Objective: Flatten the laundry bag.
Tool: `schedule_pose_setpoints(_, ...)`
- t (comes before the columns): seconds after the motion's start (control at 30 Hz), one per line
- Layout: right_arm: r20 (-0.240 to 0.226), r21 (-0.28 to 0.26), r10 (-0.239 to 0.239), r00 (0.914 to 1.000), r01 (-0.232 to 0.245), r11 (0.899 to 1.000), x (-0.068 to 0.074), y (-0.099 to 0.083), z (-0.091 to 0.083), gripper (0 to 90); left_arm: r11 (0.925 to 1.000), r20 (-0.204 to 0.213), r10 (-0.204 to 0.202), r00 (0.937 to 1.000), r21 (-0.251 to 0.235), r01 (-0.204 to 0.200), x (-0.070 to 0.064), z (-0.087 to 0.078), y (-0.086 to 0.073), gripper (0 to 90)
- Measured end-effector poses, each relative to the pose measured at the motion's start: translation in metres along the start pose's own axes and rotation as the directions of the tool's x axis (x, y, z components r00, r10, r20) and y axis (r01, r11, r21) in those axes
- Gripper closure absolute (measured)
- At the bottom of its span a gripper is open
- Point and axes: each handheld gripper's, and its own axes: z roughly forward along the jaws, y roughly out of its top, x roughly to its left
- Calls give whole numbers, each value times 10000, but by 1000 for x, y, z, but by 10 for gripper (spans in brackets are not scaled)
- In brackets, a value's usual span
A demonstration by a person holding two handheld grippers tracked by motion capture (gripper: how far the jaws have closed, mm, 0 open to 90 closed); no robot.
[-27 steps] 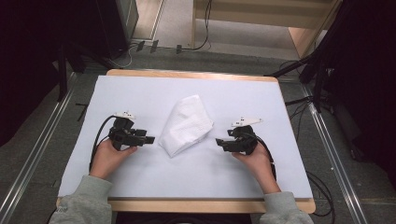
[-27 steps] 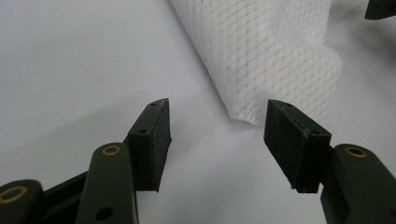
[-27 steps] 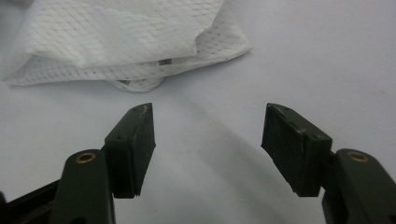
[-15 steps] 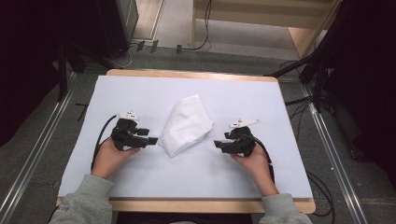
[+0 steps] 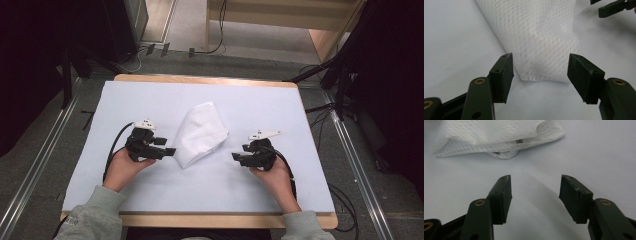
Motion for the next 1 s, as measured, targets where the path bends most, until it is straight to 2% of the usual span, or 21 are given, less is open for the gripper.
schedule_pose_setpoints(0.3,-45,17,-97,9999,97,10000,0,-1,-1,468,9997,61,220,9997,-46,-220,-11,-2,6,392)
schedule_pose_setpoints(0.43,-11,48,-143,9999,143,9999,0,-2,-2,471,9998,455,156,9988,-126,-151,-18,-3,9,396)
schedule_pose_setpoints(0.6,39,113,-33,10000,33,9999,-1,-4,-5,472,9983,431,589,9973,-44,-588,-29,-1,13,391)
schedule_pose_setpoints(0.83,-27,107,-138,9999,139,9998,-1,-7,-6,482,9973,537,733,9959,-63,-730,-32,7,18,378)
schedule_pose_setpoints(1.0,-139,67,134,9998,-134,9999,-1,-10,-10,489,9972,719,724,9948,135,-736,-32,14,22,373)
